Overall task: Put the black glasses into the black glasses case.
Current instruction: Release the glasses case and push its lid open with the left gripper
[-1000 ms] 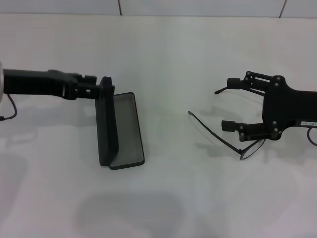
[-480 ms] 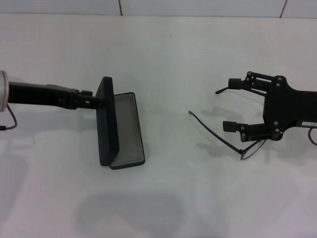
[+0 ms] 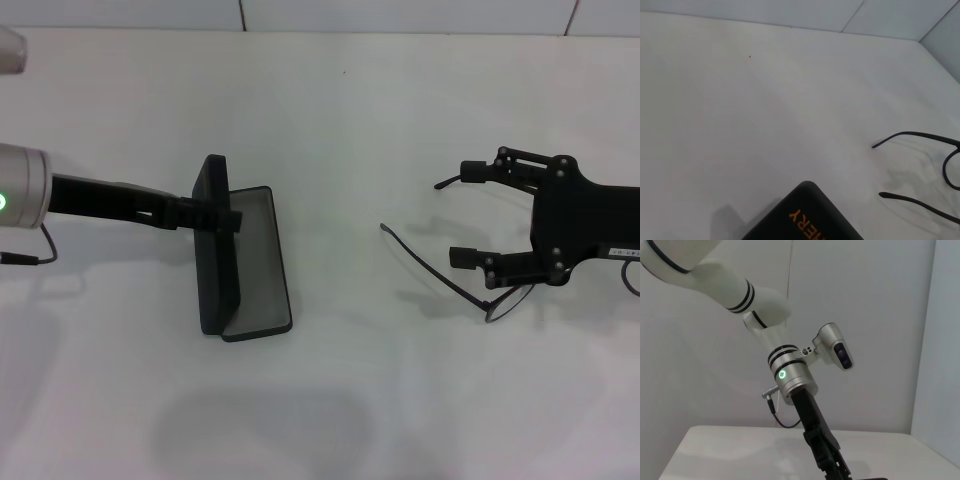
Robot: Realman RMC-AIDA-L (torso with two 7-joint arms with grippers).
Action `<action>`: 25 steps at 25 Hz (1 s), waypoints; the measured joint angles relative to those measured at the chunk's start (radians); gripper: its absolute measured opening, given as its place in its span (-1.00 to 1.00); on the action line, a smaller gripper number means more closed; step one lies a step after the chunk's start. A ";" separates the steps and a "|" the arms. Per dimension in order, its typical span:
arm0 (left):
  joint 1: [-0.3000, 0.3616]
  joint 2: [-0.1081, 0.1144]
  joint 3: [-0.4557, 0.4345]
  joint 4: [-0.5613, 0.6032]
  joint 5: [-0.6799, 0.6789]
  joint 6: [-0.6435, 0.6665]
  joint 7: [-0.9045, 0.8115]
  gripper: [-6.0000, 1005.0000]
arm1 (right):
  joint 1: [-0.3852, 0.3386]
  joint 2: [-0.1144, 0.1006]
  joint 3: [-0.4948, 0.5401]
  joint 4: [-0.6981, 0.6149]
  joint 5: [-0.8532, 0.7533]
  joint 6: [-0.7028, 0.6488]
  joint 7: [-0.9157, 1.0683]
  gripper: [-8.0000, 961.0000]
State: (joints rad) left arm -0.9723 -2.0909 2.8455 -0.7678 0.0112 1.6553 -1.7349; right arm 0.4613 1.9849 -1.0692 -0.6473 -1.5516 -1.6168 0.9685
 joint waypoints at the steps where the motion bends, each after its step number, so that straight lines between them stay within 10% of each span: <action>1: -0.004 0.000 0.000 0.002 0.004 -0.003 -0.004 0.74 | 0.000 0.000 0.000 0.000 0.000 0.000 0.000 0.82; 25: -0.048 0.011 0.000 -0.007 0.116 -0.105 -0.050 0.31 | 0.004 -0.003 0.005 0.000 -0.001 0.001 -0.002 0.82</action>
State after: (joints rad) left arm -1.0204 -2.0801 2.8455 -0.7749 0.1275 1.5501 -1.7848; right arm 0.4648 1.9815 -1.0645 -0.6473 -1.5524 -1.6157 0.9664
